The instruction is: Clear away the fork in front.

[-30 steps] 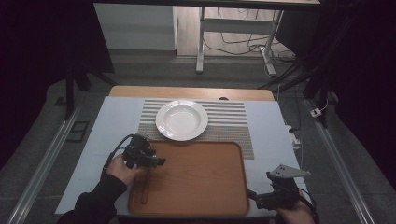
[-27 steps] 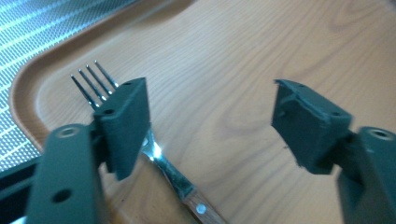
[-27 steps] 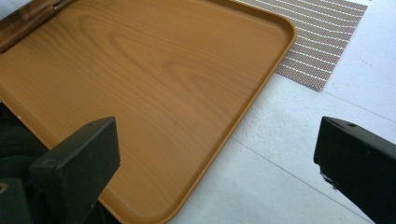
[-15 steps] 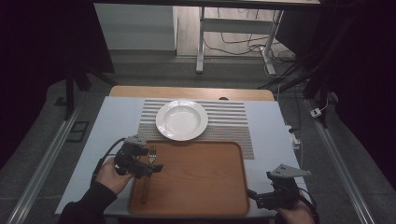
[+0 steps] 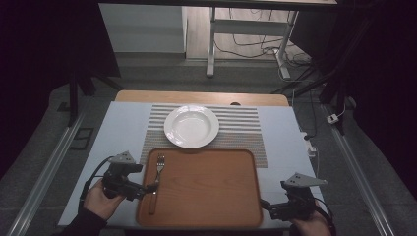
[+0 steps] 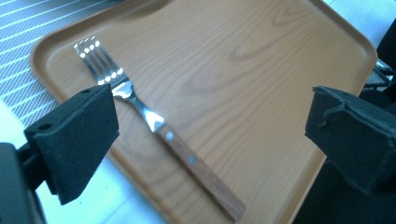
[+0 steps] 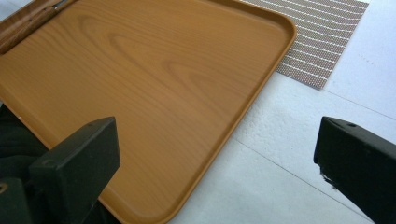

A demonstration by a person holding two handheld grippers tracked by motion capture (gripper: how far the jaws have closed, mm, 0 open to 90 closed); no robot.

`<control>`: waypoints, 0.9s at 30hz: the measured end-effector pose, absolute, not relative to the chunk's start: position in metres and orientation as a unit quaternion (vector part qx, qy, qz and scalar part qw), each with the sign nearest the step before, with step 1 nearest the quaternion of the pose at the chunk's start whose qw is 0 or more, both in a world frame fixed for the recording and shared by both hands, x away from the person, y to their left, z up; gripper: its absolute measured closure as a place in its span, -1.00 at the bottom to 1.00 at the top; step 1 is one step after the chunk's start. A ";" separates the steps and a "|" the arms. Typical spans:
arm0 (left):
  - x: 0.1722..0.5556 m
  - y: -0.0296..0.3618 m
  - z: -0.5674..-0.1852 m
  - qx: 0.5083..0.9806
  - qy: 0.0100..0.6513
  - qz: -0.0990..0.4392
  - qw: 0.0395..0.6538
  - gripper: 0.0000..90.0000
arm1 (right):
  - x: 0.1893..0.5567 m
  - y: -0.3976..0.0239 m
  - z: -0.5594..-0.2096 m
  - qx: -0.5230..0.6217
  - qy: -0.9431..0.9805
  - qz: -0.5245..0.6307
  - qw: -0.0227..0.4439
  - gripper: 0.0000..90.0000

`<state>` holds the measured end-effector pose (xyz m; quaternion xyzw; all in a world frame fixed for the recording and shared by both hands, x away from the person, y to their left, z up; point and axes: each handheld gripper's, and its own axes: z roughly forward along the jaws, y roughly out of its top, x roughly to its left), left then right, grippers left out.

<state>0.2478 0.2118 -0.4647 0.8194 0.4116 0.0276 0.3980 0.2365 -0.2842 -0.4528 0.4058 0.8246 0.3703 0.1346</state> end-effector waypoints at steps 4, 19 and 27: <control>0.237 0.223 -0.466 0.810 0.420 0.029 0.409 -0.97 | 0.237 -0.284 -0.453 0.406 0.824 0.370 0.135 -0.98; 0.206 0.256 -0.474 0.790 0.445 0.041 0.419 -1.00 | 0.237 -0.284 -0.453 0.407 0.824 0.369 0.135 -0.98; 0.195 0.269 -0.479 0.785 0.461 0.054 0.411 -1.00 | 0.237 -0.284 -0.453 0.410 0.823 0.369 0.136 -0.98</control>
